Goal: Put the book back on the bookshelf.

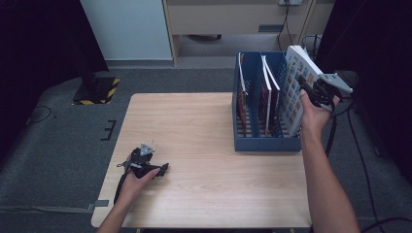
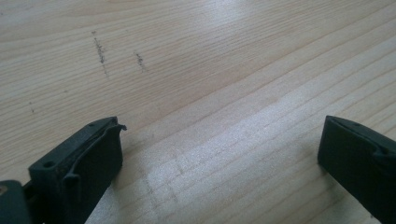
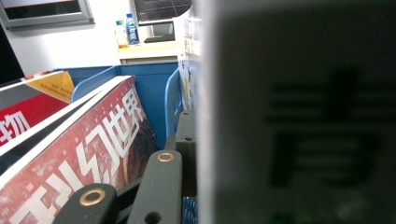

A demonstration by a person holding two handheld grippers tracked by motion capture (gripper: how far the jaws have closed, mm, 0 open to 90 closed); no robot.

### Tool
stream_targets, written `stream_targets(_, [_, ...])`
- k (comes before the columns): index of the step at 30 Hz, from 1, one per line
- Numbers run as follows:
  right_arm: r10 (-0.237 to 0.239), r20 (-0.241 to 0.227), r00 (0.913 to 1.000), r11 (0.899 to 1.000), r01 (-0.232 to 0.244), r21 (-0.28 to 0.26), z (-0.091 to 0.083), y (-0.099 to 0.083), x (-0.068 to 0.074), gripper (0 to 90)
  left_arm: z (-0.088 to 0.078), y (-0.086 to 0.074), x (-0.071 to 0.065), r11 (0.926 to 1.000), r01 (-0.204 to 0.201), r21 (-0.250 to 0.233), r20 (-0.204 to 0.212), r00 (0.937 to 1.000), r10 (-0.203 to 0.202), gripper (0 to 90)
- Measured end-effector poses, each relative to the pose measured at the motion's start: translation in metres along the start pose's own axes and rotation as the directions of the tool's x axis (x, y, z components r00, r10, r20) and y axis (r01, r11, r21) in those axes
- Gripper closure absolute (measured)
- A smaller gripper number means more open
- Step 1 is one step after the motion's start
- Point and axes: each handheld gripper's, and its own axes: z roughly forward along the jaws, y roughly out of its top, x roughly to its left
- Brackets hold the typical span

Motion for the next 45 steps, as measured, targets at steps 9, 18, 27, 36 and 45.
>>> stream_targets(9, [-0.017,0.004,0.9998,1.0,0.017,0.006,0.003,-0.005,0.002,73.9,0.0,0.0,0.0,1.0,0.0,0.0,0.0,1.0,0.0,0.0])
stream_targets(18, [-0.021,0.0,0.9998,1.0,0.021,-0.006,0.005,-0.008,0.004,73.9,0.0,0.0,0.0,1.0,0.0,0.0,-0.001,1.0,0.0,0.0])
stream_targets(27, [-0.023,-0.001,0.9997,1.0,0.023,-0.015,0.008,-0.011,0.003,73.9,0.0,0.0,0.0,1.0,0.0,-0.001,-0.001,1.0,0.0,0.0])
stream_targets(36, [-0.007,0.003,1.0,1.0,0.007,-0.018,0.013,-0.024,0.001,73.9,0.0,0.0,0.0,1.0,0.001,-0.001,-0.002,1.0,-0.001,0.0])
stream_targets(45, [0.001,0.003,1.0,1.0,-0.001,-0.021,0.015,-0.033,-0.001,73.9,0.0,0.0,0.0,1.0,0.002,0.0,-0.003,1.0,-0.002,0.0])
